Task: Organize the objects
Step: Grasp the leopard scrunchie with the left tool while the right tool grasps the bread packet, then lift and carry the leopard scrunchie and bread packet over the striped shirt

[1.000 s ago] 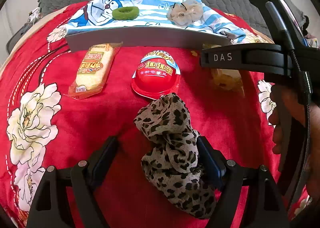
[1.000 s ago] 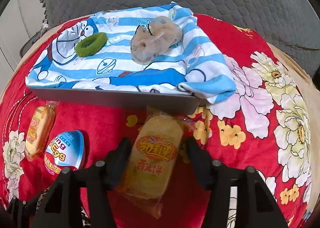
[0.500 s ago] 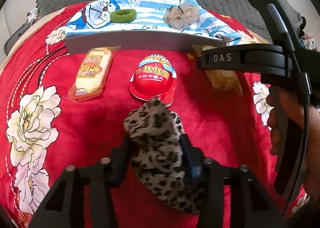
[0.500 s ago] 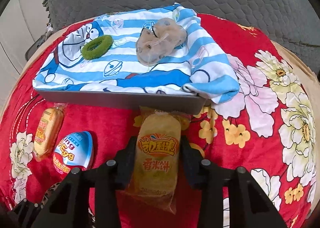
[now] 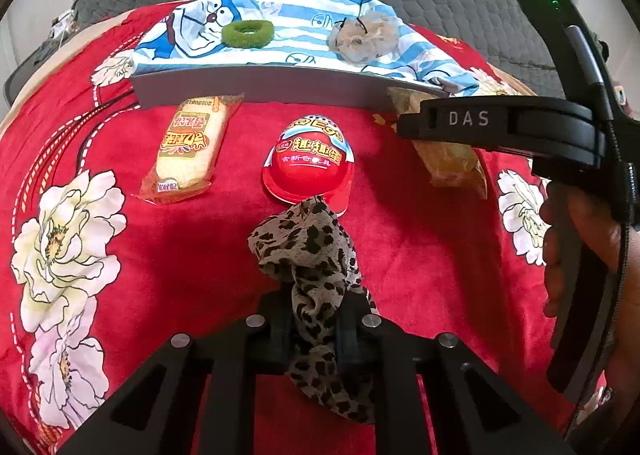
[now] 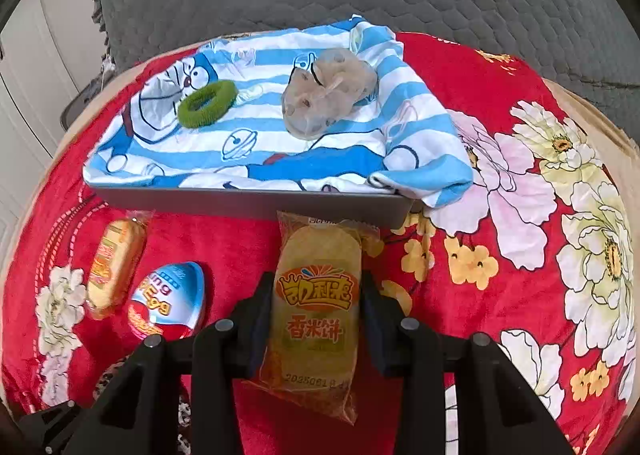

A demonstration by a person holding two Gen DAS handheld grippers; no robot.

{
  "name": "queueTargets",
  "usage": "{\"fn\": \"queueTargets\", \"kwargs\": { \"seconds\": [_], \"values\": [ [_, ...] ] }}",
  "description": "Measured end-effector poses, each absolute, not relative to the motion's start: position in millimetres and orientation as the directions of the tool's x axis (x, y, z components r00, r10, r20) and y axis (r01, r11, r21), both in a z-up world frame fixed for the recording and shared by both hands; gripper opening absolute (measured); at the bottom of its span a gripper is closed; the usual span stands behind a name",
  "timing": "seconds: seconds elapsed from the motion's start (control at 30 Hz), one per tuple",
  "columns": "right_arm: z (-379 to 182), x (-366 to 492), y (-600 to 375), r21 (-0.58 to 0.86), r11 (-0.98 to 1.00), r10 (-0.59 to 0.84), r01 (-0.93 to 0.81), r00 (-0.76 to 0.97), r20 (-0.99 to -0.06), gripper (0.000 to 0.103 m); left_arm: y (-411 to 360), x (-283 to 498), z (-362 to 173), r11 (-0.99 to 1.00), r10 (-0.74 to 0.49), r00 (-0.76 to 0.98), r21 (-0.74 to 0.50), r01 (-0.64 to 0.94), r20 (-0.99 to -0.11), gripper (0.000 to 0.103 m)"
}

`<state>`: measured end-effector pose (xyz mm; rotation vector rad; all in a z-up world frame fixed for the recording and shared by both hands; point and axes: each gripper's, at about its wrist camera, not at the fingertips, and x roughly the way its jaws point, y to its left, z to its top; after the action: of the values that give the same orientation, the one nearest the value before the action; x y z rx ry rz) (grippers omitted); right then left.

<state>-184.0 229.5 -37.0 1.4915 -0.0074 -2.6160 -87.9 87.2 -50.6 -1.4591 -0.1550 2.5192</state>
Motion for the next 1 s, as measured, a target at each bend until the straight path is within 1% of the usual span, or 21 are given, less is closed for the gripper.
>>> {"fn": "queueTargets", "kwargs": {
  "seconds": [0.23, 0.53, 0.83, 1.0],
  "values": [
    [-31.2, -173.7, 235.0, 0.089, -0.991, -0.127, 0.099, -0.499, -0.857, 0.041, 85.8, -83.5, -43.9, -0.968, 0.249, -0.476, -0.206, -0.142, -0.844, 0.012],
    [-11.8, -144.9, 234.8, 0.107, -0.987, -0.154, 0.12, -0.514, -0.844, 0.041, 82.8, -72.3, -27.2, -0.976, 0.216, -0.492, -0.172, -0.134, -0.843, 0.011],
    [16.2, -110.0, 227.6, 0.128, -0.979, -0.194, 0.157, -0.549, -0.813, 0.041, 75.2, -59.3, 1.3, -0.98, 0.198, -0.525, -0.157, -0.123, -0.828, 0.011],
    [30.7, -90.2, 222.5, 0.114, -0.977, -0.198, 0.18, -0.571, -0.797, 0.041, 70.8, -51.2, 19.9, -0.98, 0.197, -0.553, -0.155, -0.121, -0.81, 0.011]
  ]
}}
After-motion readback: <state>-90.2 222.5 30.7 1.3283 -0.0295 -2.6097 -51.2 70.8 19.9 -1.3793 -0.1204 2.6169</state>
